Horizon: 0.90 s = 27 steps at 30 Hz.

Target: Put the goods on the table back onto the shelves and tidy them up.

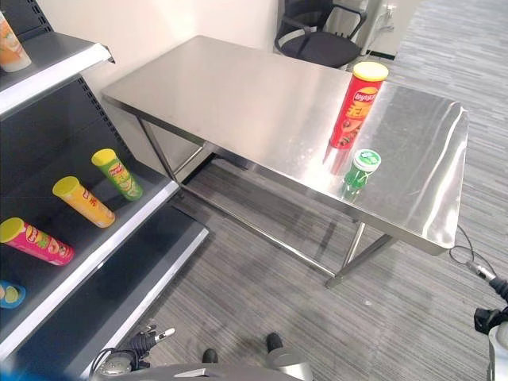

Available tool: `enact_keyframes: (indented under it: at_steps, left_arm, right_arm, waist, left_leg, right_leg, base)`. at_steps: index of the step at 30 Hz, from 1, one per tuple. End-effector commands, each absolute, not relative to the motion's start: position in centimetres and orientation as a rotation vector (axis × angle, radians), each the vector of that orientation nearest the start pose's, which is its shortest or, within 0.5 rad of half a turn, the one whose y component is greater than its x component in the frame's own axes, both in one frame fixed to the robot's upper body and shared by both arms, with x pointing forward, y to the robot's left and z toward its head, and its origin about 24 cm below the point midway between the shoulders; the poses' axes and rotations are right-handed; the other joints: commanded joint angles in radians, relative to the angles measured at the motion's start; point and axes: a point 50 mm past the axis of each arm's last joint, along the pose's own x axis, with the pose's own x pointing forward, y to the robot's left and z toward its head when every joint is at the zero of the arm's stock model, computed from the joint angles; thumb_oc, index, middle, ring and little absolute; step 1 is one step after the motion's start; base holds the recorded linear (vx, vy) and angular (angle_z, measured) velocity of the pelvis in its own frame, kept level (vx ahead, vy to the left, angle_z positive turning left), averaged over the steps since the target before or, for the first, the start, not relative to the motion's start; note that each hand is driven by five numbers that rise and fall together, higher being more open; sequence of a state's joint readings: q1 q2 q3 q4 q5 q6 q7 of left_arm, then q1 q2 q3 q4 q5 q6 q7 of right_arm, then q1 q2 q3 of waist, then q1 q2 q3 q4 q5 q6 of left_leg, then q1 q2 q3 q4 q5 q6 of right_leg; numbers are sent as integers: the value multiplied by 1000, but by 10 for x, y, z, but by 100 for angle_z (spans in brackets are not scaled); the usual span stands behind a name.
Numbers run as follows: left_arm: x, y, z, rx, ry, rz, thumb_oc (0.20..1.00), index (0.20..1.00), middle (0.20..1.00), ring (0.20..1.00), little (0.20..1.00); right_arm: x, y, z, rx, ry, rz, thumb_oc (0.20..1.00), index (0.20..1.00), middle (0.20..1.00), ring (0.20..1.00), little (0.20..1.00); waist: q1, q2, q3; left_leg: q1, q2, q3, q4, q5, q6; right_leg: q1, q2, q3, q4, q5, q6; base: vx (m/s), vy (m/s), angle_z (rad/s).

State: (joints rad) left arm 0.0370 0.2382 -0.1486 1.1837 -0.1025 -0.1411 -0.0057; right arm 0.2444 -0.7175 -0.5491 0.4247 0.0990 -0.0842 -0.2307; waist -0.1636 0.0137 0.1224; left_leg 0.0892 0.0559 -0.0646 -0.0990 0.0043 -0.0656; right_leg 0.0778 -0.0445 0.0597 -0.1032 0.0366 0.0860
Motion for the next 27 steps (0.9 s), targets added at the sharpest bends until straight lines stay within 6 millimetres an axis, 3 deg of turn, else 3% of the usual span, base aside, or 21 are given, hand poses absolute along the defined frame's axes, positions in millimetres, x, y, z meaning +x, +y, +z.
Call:
enact_keyframes:
  at_steps: [1, 2, 3, 4, 9, 12, 27]
  left_arm:
    - [105, 251, -151, 271, 1082, 76, 1000, 1000, 1000, 1000, 1000]
    - [105, 251, -151, 271, 1084, 73, 1000, 1000, 1000, 1000, 1000]
    - [103, 251, -151, 279, 1088, 61, 1000, 1000, 1000, 1000, 1000]
    - [104, 251, -151, 281, 1086, 56, 1000, 1000, 1000, 1000, 1000]
    - [106, 248, -151, 285, 1076, 41, 1000, 1000, 1000, 1000, 1000]
    - [104, 250, -150, 277, 1076, 48, 1000, 1000, 1000, 1000, 1000]
    - [93, 253, -151, 228, 1088, 96, 1000, 1000, 1000, 1000, 1000]
  right_arm:
    - [145, -450, 138, -678, 8, -894, 1000, 1000, 1000, 1000, 1000]
    - [149, -449, 145, -691, -14, -881, 1000, 1000, 1000, 1000, 1000]
    - [166, -446, 163, -708, -80, -835, 1000, 1000, 1000, 1000, 1000]
    - [176, -444, 168, -746, -75, -808, 1000, 1000, 1000, 1000, 1000]
    - [204, -436, 169, -810, -27, -702, 1000, 1000, 1000, 1000, 1000]
    - [232, -425, 161, -804, 16, -595, 1000, 1000, 1000, 1000, 1000]
    - [249, -402, 137, -837, 97, -408, 1000, 1000, 1000, 1000, 1000]
  waist:
    - [37, -50, -31]
    - [41, -50, -33]
    - [59, -53, -34]
    - [70, -56, -34]
    - [90, -60, -31]
    - [117, -63, -21]
    - [146, -59, -5]
  left_leg:
    - [56, 24, 2, 23, -105, -8]
    - [57, 25, 2, 22, -105, -8]
    - [57, 25, 2, 21, -104, -9]
    - [57, 25, 1, 21, -104, -11]
    - [58, 30, -5, 21, -102, -16]
    - [60, 40, -16, 23, -101, -23]
    - [17, 50, -60, 19, -65, -46]
  right_leg:
    - [-56, -70, 23, 71, -46, 86]
    - [-53, -71, 21, 68, -46, 86]
    - [-46, -73, 13, 64, -50, 84]
    - [-43, -73, 10, 64, -51, 84]
    - [-32, -74, -7, 59, -55, 79]
    - [-19, -68, -22, 60, -67, 73]
    - [-12, -58, -87, 61, -87, 55]
  base:
    - [0, 0, 0]
    - [0, 0, 0]
    - [0, 0, 0]
    - [0, 0, 0]
    - [21, -24, 6]
    - [28, -68, 8]
    - [3, -38, 17]
